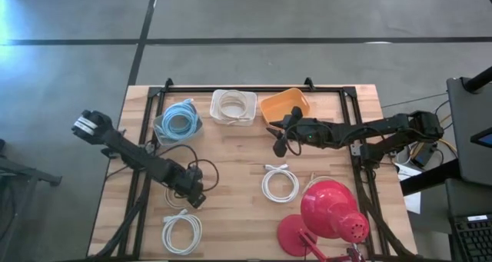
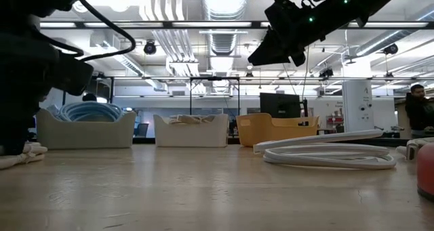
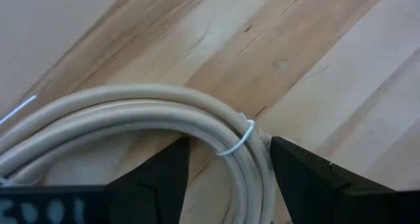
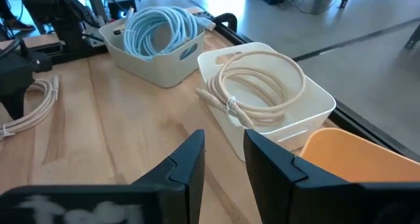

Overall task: Pick & Place USB Port
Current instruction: Put the bottom left brown USB cable into the white bin

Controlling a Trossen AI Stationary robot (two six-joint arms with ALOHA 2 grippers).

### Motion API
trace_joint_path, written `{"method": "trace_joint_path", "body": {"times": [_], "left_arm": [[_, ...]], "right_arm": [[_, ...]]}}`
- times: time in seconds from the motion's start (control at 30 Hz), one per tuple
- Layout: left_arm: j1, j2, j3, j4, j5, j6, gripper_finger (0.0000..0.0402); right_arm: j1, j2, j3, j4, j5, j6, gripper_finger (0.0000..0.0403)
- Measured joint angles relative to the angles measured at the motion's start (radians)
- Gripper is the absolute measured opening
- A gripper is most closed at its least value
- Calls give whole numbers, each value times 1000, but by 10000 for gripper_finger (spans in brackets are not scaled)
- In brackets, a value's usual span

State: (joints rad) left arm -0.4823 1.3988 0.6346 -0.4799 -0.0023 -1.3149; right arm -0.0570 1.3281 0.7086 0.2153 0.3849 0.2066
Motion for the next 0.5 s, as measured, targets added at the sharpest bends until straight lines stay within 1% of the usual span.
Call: {"method": "trace_joint_path", "body": {"times": [0.13,0.23,0.33,0.5], "left_arm": [[3,20,0,14,-17,5,212],[3,18,0,20,-25,18,195],[3,14,0,29,-30,51,154],[9,9,3,100,-85,130,56]], "right_arm": [[0,0,0,0,0,1,101],[0,0,0,0,0,1,102],[0,0,0,2,0,0,98],[0,1,0,4,0,1,91]]}}
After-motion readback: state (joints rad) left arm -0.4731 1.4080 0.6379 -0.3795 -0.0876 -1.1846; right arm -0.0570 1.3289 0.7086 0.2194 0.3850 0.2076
